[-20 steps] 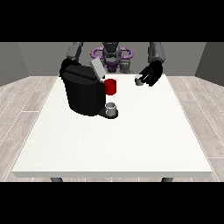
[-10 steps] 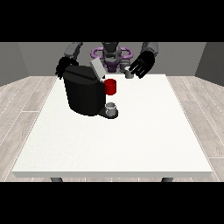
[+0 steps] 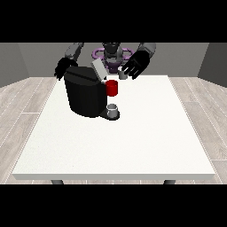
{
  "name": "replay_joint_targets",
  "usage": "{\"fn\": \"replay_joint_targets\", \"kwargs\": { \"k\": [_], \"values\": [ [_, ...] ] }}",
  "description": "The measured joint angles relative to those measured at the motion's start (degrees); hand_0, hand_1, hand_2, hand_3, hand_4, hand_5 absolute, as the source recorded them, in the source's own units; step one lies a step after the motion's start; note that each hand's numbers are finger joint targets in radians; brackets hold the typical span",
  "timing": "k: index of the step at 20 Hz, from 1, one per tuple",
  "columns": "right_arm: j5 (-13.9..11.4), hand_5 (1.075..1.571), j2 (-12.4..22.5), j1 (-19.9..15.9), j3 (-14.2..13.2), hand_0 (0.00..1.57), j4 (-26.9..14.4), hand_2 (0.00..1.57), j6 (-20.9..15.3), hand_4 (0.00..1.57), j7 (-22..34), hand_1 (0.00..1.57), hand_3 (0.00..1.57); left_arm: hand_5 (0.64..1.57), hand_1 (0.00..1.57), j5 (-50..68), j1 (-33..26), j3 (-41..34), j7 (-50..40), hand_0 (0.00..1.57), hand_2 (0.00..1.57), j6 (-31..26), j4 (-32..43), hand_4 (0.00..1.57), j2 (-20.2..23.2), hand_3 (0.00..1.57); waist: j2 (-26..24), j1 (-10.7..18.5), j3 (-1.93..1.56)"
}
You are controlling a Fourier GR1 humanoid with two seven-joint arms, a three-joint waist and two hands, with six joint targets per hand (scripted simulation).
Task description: Insert the coffee pod into the coffee machine and close the lid
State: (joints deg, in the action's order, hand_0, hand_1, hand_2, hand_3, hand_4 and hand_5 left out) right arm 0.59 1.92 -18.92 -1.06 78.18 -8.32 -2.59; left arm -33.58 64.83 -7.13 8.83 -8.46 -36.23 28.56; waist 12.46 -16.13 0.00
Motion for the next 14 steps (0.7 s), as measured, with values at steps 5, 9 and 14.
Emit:
{"fn": "replay_joint_targets", "kwargs": {
  "k": [5,9,14],
  "values": [
    [0.2,1.571,0.3,-0.2,-0.6,0.0,0.0,0.0,0.0,0.52,-0.5,0.0,0.0,1.571,1.31,-0.8,1.7,0.1,-1.4,1.31,1.33,0.8,0.1,0.49,-0.5,1.24,1.0,-0.8,0.0],
    [0.0,1.571,0.1,-0.1,-0.5,0.0,0.5,0.0,-0.6,0.51,0.1,0.0,0.0,1.571,1.28,-1.4,1.9,0.4,-2.2,1.28,1.31,1.3,0.5,0.5,-1.9,1.22,1.1,-1.2,-0.02],
    [0.3,1.571,-0.1,1.0,-0.6,0.0,0.7,0.0,-0.1,0.5,-1.1,0.0,0.0,1.571,1.23,-1.8,2.7,0.2,-2.8,1.23,1.28,0.7,1.0,0.51,-1.8,1.21,1.6,-1.6,-0.01]
  ]
}}
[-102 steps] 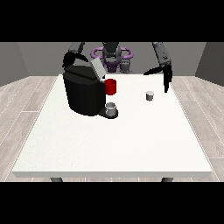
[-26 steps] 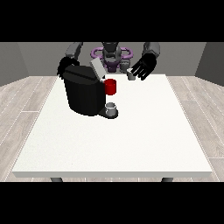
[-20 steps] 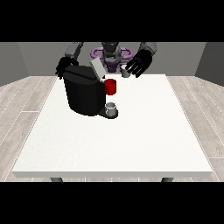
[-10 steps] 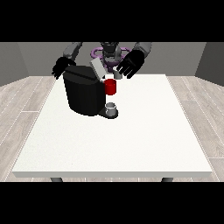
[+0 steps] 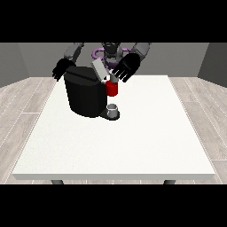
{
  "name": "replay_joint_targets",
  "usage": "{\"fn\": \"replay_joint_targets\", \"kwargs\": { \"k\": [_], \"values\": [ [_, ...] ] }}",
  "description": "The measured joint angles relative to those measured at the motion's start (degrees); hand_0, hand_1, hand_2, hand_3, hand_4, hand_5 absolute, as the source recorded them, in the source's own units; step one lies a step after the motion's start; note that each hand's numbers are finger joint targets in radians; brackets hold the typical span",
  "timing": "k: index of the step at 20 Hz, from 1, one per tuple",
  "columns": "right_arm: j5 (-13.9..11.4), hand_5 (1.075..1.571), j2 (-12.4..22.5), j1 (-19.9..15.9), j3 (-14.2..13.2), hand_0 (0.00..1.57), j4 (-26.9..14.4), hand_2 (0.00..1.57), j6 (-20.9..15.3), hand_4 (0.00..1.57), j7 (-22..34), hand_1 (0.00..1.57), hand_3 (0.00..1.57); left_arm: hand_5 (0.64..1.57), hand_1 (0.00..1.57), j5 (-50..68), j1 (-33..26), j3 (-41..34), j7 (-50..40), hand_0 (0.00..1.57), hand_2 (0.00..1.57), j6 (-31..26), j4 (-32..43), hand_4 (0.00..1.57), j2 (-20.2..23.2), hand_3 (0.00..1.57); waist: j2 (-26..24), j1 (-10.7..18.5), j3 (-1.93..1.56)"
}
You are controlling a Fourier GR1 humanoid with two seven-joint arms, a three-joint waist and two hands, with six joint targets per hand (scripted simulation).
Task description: Insert the coffee pod into the coffee machine and close the lid
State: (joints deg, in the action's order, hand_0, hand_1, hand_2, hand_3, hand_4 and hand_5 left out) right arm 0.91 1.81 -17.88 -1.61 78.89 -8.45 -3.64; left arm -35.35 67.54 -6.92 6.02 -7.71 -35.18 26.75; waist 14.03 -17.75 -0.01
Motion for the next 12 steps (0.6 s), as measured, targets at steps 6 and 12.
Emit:
{"fn": "replay_joint_targets", "kwargs": {
  "k": [6,12],
  "values": [
    [0.7,1.571,0.0,0.2,-0.6,0.0,0.2,0.0,0.1,0.54,0.4,0.0,0.0,1.571,1.18,-0.4,-0.7,0.5,1.0,1.18,1.26,-0.1,0.0,0.5,-1.2,1.19,-0.4,0.6,0.0],
    [1.1,1.571,0.4,-0.7,-1.7,0.0,-0.3,0.0,-0.2,0.44,0.2,0.0,0.0,1.571,1.19,-1.2,-0.5,1.0,1.2,1.19,1.27,0.4,-0.3,0.51,-2.5,1.2,0.1,1.3,0.0]
  ]
}}
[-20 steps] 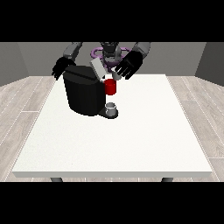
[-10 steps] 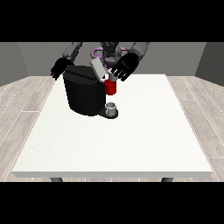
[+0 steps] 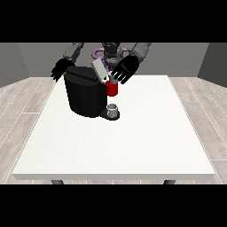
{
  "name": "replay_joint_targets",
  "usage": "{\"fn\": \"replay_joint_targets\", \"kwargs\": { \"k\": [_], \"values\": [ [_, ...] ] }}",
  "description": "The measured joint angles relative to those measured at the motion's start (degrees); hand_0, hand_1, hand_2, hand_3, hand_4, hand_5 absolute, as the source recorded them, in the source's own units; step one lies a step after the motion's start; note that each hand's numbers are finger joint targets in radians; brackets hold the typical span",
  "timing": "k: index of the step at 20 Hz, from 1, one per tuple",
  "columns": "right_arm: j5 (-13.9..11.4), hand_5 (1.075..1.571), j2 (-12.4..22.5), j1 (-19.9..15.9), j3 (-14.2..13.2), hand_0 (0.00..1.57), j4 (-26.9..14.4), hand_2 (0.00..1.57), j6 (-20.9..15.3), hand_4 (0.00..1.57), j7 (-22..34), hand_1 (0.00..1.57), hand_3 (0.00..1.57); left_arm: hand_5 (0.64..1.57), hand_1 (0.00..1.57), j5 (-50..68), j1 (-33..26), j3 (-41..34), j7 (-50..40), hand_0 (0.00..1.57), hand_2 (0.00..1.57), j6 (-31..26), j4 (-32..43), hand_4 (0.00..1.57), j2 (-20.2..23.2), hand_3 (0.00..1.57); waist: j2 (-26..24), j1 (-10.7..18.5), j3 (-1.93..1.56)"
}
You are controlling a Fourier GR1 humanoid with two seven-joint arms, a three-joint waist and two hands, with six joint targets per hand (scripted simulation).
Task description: Insert the coffee pod into the coffee machine and close the lid
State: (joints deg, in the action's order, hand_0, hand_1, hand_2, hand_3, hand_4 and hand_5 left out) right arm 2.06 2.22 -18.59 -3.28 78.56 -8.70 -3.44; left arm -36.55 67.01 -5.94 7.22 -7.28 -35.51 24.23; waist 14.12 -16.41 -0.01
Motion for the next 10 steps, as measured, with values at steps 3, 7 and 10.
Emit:
{"fn": "replay_joint_targets", "kwargs": {
  "k": [3,7,10],
  "values": [
    [0.6,1.571,0.8,0.0,-0.7,0.0,-0.6,0.0,0.9,0.45,-0.2,0.0,0.0,1.571,1.18,-0.2,0.5,0.0,-1.0,1.18,1.25,-0.5,0.2,0.49,-0.2,1.19,0.0,0.0,-0.01],
    [0.3,1.571,0.4,-0.6,-0.5,0.0,-0.1,0.0,0.2,0.42,-0.3,0.0,0.0,1.571,1.24,-0.6,0.6,-0.2,-1.1,1.24,1.28,0.1,0.4,0.49,-0.3,1.2,0.7,0.0,-0.06],
    [0.5,1.571,0.4,-0.6,-0.9,0.0,-0.5,0.0,-0.1,0.44,-0.3,0.0,0.0,1.571,1.22,-0.7,0.8,0.0,-0.9,1.22,1.27,-0.7,0.4,0.48,-0.4,1.17,0.7,0.4,-0.11]
  ]
}}
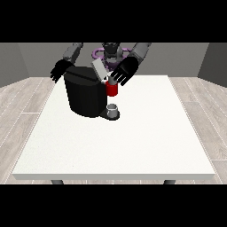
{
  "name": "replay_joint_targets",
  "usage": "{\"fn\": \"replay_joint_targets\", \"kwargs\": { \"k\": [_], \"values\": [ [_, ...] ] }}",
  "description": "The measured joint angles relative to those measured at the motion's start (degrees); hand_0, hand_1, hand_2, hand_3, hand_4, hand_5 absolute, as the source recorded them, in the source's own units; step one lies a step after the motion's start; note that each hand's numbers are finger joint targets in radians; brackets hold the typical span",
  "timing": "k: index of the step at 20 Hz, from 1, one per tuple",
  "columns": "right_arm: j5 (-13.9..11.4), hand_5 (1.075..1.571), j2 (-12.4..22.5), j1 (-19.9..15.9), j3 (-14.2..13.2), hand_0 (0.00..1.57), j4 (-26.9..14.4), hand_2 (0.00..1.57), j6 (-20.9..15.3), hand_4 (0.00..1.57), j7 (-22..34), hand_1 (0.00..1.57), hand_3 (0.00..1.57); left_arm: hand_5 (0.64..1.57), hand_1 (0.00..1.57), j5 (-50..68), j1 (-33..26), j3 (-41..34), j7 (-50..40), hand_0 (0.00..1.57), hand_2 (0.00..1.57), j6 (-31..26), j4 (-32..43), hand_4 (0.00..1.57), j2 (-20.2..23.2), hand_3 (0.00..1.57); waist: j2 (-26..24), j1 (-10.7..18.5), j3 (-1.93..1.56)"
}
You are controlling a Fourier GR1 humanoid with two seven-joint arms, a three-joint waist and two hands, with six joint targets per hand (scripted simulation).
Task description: Insert the coffee pod into the coffee machine and close the lid
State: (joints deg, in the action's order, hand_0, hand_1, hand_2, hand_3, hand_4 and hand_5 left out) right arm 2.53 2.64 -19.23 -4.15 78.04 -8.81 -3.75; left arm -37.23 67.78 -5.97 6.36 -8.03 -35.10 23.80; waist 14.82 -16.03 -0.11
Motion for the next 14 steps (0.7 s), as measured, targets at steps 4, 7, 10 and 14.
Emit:
{"fn": "replay_joint_targets", "kwargs": {
  "k": [4,7,10,14],
  "values": [
    [-0.5,1.571,0.1,0.6,0.8,0.0,1.4,0.0,0.0,0.36,0.9,0.0,0.0,1.571,1.21,0.0,-0.5,-0.6,0.8,1.21,1.24,0.4,0.2,0.46,0.5,1.12,0.1,-0.6,-0.12],
    [-0.7,1.571,-0.6,0.9,1.0,0.0,1.2,0.0,-0.8,0.38,0.9,0.0,0.0,1.571,1.13,-0.3,-0.3,-0.4,0.6,1.13,1.17,0.3,0.1,0.44,0.3,1.03,0.1,-0.4,-0.11],
    [-0.5,1.571,-0.2,1.8,0.9,0.0,0.9,0.0,-0.1,0.41,0.4,0.0,0.0,1.571,1.12,-0.6,-0.5,-0.3,0.3,1.12,1.16,-0.5,0.3,0.44,0.6,0.99,-0.3,-0.4,-0.03],
    [-1.0,1.571,-0.3,1.0,1.0,0.0,1.5,0.0,-0.9,0.43,0.8,0.0,0.0,1.571,1.07,-1.5,-0.7,0.0,1.2,1.07,1.12,0.1,0.1,0.38,0.9,0.95,0.1,-0.1,0.01]
  ]
}}
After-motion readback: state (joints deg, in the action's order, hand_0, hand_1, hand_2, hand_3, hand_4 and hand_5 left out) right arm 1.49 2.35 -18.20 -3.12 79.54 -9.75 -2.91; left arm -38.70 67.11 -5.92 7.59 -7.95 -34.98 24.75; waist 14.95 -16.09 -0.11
